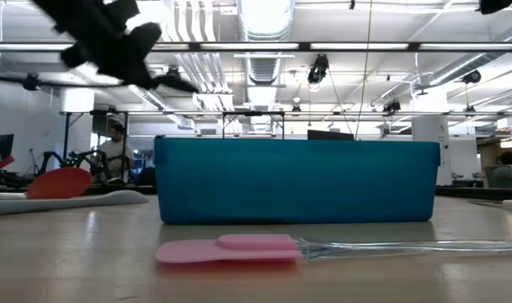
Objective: Pick & Place Kitchen Items
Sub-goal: Put the black serving spoon into the pink bin
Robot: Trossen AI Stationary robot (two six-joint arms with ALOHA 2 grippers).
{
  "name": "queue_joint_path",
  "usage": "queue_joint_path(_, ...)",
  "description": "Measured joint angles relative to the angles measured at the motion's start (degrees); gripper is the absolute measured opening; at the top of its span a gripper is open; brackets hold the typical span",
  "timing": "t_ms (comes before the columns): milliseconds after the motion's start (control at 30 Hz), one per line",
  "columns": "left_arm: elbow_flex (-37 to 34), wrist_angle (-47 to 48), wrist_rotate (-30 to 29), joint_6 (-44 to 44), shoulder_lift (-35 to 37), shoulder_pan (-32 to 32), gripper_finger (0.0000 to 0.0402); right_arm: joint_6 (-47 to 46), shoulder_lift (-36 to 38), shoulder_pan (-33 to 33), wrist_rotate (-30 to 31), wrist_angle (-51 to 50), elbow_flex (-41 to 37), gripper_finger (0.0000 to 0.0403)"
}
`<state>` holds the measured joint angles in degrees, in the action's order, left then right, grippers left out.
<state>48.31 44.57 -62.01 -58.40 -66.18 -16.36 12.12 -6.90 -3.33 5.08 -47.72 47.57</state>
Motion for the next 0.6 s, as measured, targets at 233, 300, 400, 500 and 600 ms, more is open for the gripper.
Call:
queue_joint_path(233, 9.8, -16.0, 15.2, 33.3, -0.7, 6.7, 0.0068, -0.1, 0.0, 0.0, 0.0, 0.0, 0.0, 0.0008)
queue_joint_path(300, 12.6, -17.1, 22.6, 37.9, -2.0, 9.5, 0.0068, 0.0, 0.0, 0.0, 0.0, 0.0, 0.0, 0.0008)
queue_joint_path(400, 16.6, -16.2, 29.5, 41.8, -4.6, 13.6, 0.0068, 0.0, 0.0, 0.0, 0.0, 0.0, 0.0, 0.0008)
queue_joint_path(500, 20.2, -13.5, 34.5, 43.2, -7.9, 17.4, 0.0068, -0.1, 0.0, 0.0, 0.0, 0.0, 0.0, 0.0008)
queue_joint_path(600, 23.0, -11.2, 38.1, 43.5, -11.8, 20.3, 0.0068, 0.0, 0.0, 0.0, 0.0, 0.0, 0.0, 0.0008)
